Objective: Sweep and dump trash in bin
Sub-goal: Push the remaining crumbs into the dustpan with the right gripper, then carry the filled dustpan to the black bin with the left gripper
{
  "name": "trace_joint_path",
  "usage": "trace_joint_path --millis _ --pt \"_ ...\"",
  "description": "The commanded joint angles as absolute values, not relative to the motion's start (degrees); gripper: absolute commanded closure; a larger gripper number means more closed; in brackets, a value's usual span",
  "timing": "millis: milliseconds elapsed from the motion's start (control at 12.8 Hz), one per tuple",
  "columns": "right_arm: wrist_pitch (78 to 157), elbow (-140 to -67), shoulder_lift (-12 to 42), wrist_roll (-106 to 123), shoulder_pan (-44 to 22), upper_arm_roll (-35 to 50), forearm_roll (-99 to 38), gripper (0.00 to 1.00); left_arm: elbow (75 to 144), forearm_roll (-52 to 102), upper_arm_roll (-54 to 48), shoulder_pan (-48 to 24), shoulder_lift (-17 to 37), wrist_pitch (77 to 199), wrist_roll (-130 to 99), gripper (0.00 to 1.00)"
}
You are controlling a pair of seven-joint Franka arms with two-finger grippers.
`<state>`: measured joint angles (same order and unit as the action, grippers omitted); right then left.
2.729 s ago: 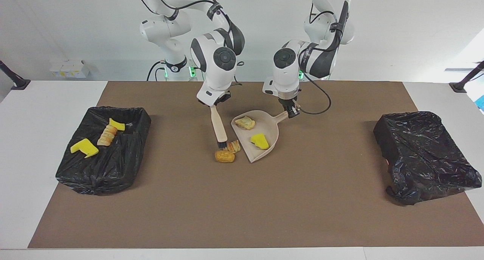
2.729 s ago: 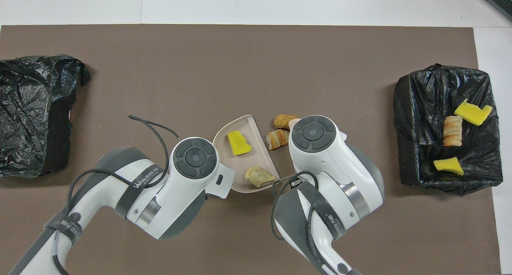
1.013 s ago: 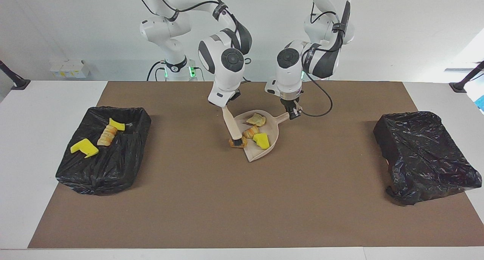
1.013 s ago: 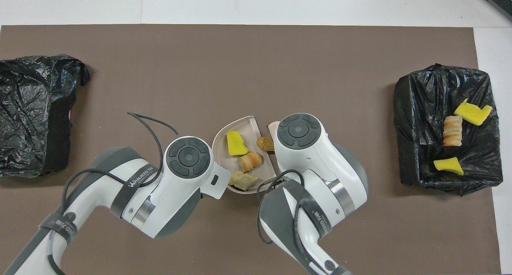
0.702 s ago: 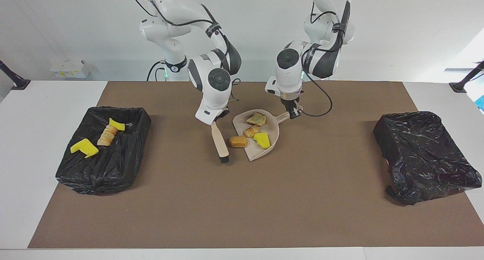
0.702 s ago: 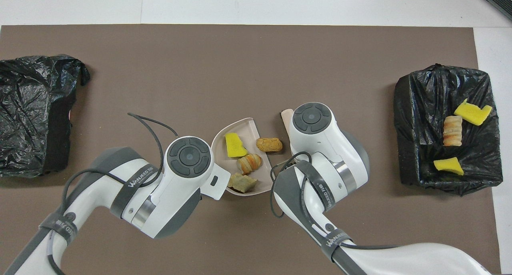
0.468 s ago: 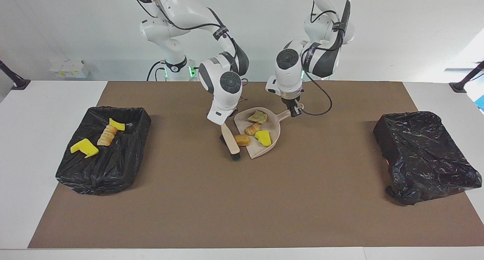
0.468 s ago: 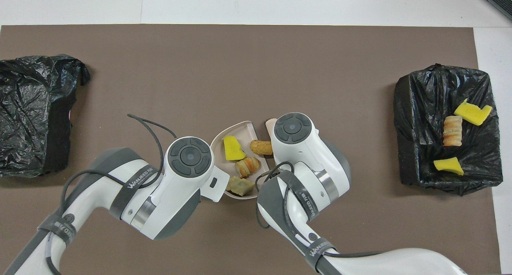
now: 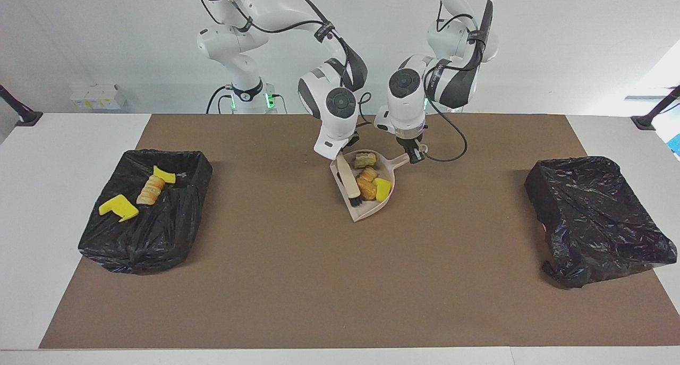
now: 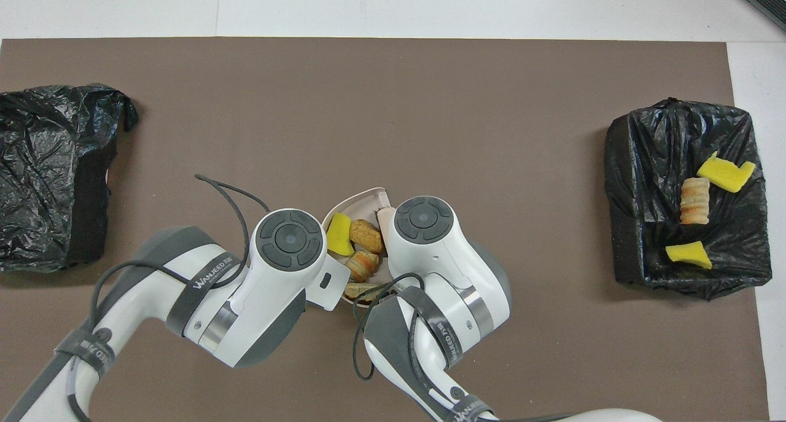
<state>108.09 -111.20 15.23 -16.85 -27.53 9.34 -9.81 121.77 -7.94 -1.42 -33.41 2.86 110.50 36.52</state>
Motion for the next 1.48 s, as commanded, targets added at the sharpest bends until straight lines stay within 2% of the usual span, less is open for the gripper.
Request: trace_joint_path --millis 0,312,468,702,936,1091,1247,1403 --pt "107.76 -111.98 14.50 -16.53 -24.71 9.32 -9.33 1.00 122.87 -8.44 -1.14 -32.87 1.06 109.69 39.72 1.00" --pt "101.53 -110.65 12.75 -16.78 -22.06 9.23 -3.96 1.00 122.96 -8.44 -1.14 -28.32 -1.75 109.16 46.39 1.00" --pt "99.59 -111.35 10.82 -20.36 -22.23 9.58 -3.95 1.00 123.31 -8.44 -1.14 -25.77 -5.34 107.59 50.95 1.00" --pt "102.39 -113.64 8.44 -32.22 -28.37 9.93 -6.66 1.00 123.31 -8.44 -1.14 -19.01 -10.44 104.77 59.66 1.00" --pt "105.37 -115.74 8.53 -39.09 -36.80 9.93 -11.60 1.00 122.35 -8.44 -1.14 -11.63 -14.58 102.14 63.96 1.00" --pt "108.01 -116.36 8.96 -42.53 -40.77 9.93 -13.61 1.00 119.90 -8.52 -1.05 -8.02 -14.85 100.82 67.83 1.00" --pt "108.98 -117.41 9.14 -42.19 -42.01 9.93 -14.59 1.00 116.21 -8.53 -1.05 -3.45 -14.16 100.90 73.01 1.00" --pt "110.64 -119.17 8.70 -41.84 -42.71 9.93 -15.90 1.00 115.66 -8.61 -1.05 0.24 -13.97 101.77 74.44 1.00"
